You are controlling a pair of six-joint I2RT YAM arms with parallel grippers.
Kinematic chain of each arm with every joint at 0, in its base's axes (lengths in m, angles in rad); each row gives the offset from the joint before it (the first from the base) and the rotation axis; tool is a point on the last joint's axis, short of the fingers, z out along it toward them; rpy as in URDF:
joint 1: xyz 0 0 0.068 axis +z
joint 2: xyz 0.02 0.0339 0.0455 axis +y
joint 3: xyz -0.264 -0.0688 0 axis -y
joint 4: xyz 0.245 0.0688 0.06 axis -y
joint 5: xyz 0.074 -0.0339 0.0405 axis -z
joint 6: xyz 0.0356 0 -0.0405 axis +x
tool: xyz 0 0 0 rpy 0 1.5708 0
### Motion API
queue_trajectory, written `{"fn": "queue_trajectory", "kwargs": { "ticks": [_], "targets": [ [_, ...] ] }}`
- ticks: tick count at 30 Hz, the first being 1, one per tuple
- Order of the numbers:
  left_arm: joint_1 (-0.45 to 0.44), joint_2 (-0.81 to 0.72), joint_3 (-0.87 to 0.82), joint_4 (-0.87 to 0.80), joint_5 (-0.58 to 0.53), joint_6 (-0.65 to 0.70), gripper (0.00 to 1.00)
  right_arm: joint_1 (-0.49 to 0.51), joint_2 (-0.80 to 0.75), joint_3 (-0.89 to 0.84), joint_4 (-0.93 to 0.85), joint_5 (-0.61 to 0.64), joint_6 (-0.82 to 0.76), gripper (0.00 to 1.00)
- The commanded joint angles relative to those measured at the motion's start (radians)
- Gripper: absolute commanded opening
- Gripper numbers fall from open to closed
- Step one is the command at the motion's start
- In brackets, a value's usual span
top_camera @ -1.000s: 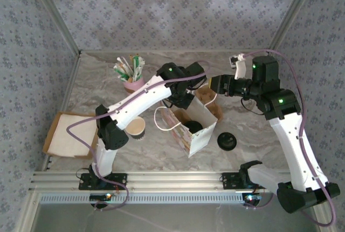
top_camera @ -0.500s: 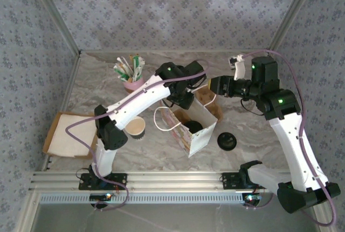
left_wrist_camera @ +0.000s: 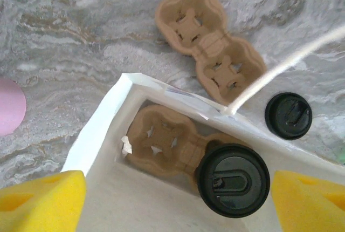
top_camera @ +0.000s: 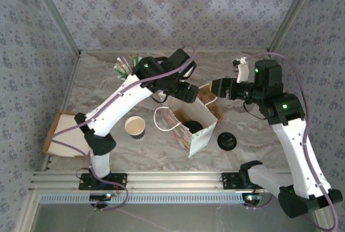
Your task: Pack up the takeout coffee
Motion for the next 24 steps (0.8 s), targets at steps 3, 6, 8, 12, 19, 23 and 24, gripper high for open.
{"fn": "queue_trajectory", "kwargs": {
  "ticks": [3,6,8,12,19,23,24],
  "targets": [
    [-0.008,-0.157,-0.109,0.096,-0.013,-0.012,0.98,-0.008,-0.068,0.014,-0.031,0.069,-0.017,0.65],
    [-0.007,-0.248,-0.205,0.166,-0.017,-0.02,0.99,-0.011,-0.091,0.017,-0.032,0.082,-0.021,0.68],
    [-0.008,-0.311,-0.269,0.209,-0.025,-0.03,0.99,-0.012,-0.107,0.016,-0.032,0.087,-0.022,0.7],
    [-0.008,-0.45,-0.425,0.304,-0.044,-0.05,0.99,-0.013,-0.151,0.003,-0.027,0.106,-0.021,0.77],
    [-0.007,-0.689,-0.675,0.429,-0.096,-0.081,0.99,-0.014,-0.228,-0.043,0.015,0.121,-0.015,0.83],
    [-0.006,-0.809,-0.809,0.484,-0.133,-0.102,1.0,-0.013,-0.275,-0.096,0.027,0.123,-0.015,0.86],
    [-0.006,-0.842,-0.844,0.499,-0.145,-0.108,1.0,-0.014,-0.286,-0.105,0.022,0.124,-0.015,0.87]
  ]
}}
